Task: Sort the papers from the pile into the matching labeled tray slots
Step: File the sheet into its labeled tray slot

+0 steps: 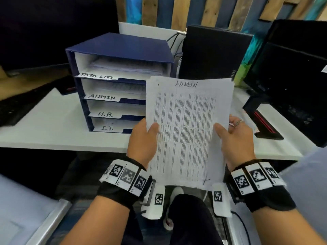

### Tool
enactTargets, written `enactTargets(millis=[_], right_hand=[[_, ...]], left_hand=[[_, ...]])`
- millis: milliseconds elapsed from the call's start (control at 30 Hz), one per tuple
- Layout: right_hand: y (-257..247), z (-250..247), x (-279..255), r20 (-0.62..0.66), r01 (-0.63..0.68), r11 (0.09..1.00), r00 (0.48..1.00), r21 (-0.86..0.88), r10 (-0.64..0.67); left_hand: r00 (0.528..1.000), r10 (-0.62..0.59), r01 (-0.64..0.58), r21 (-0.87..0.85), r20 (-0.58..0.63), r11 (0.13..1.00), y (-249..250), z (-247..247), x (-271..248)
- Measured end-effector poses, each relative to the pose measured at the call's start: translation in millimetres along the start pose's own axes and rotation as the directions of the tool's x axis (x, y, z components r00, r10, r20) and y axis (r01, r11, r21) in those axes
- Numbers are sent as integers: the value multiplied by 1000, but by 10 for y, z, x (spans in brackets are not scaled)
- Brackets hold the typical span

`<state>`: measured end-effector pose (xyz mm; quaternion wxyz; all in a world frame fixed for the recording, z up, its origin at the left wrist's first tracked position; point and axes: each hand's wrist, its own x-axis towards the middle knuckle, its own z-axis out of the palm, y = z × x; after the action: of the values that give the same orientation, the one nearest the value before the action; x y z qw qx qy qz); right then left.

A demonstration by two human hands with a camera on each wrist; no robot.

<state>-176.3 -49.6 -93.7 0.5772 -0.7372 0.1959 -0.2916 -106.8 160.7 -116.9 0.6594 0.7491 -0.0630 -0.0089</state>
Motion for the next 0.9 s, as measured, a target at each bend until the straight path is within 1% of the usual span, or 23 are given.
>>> enactTargets(millis=[67,133,200,267,333,433,500,600,700,733,767,833,900], right_hand=[[27,159,-115,71,-23,1000,997,-13,24],[48,332,-197,151,-31,999,988,-22,34],[62,510,-270,237,-25,998,971,-49,36],[79,685,-336,304,-19,996,951,-88,45],[77,833,-373,330,-10,995,943,-102,43],[28,1020,-371,350,-1,996,936,-88,32],[-1,1112,-371,367,-25,997,929,-72,50],[32,1193,-407,437,-94,988,889,-122,139],[103,1214,-451,508,-184,968,826,-168,246],[112,1223,-454,512,-209,966,819,-155,259],[106,1238,-450,500,-222,967,828,-127,256],[55,1279,-401,428,-196,978,880,-66,205],[-53,1350,-277,345,-151,988,925,-43,156]], left_hand=[[998,4,1,81,-58,997,-80,-178,-20],[994,-8,20,113,-106,993,-123,-352,-51],[990,-33,50,123,-139,991,-177,-520,-84],[983,-47,64,91,-175,994,-234,-686,-122],[973,-53,70,67,-225,995,-261,-835,-132],[948,-78,115,103,-309,988,-252,-1048,-53],[938,-101,146,112,-332,983,-228,-1167,29],[934,-140,194,137,-330,971,-175,-1313,160],[933,-134,188,135,-335,973,-37,-1385,320],[936,-132,188,149,-325,971,15,-1401,381],[941,-129,186,160,-312,969,65,-1412,448],[949,-122,172,152,-291,973,157,-1426,567],[945,-130,174,126,-302,977,234,-1447,647]])
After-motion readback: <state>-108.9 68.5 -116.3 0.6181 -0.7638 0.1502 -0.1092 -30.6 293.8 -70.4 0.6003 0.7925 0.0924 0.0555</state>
